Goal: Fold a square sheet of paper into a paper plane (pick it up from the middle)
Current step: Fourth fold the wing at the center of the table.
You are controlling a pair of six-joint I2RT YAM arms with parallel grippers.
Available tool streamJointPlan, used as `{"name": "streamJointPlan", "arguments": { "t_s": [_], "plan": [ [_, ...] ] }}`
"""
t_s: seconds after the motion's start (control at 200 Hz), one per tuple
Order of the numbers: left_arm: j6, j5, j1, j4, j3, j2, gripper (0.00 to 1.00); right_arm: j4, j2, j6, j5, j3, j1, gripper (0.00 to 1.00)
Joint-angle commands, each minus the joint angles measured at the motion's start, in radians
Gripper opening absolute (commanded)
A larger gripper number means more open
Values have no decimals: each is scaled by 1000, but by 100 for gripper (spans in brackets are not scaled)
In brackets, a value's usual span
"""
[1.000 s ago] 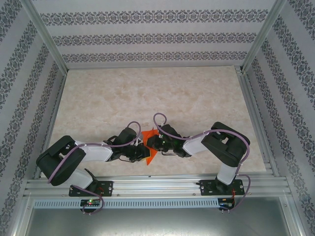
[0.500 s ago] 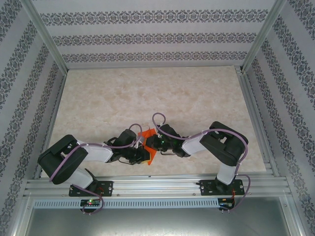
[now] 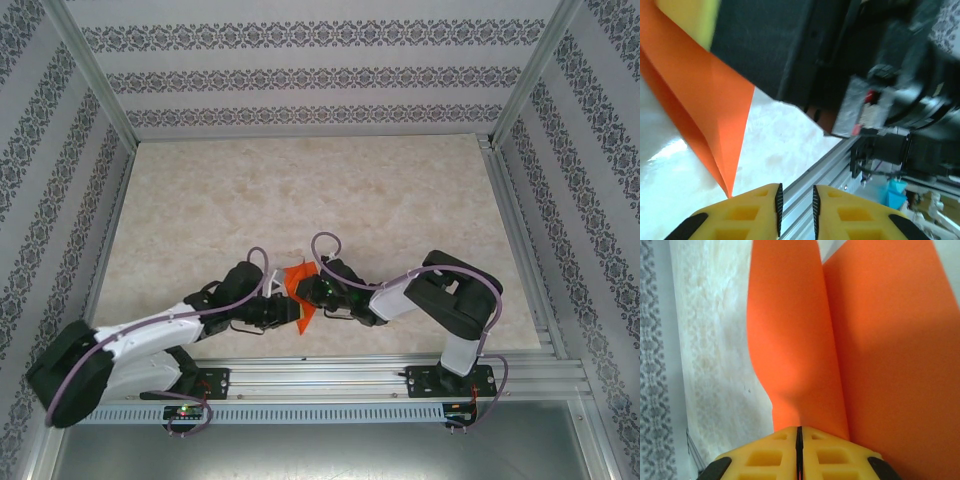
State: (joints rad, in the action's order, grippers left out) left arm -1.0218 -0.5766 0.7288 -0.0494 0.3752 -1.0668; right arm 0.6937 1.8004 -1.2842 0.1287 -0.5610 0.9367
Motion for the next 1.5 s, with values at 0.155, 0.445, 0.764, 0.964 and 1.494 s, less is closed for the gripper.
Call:
{"name": "streamJointPlan", "arguments": {
  "t_s": [0.155,0.445,0.764,0.964,1.494],
  "plan": [
    [-56,93,-75,97,-33,74,26,-251,34,-264,-273,93,116,11],
    [-106,-7,-89,-103,8,-77,24,-226,30,-339,-356,123,157,12],
    [-153,-3,-89,-185,28,-211,12,-227,31,-319,-347,127,157,12],
    [-139,39,-89,-143,50,-262,8,-227,25,-308,-347,128,157,12],
    [-54,-7,-45,-41,-12,-424,0,-275,-36,-127,-250,84,103,14]
  ]
}}
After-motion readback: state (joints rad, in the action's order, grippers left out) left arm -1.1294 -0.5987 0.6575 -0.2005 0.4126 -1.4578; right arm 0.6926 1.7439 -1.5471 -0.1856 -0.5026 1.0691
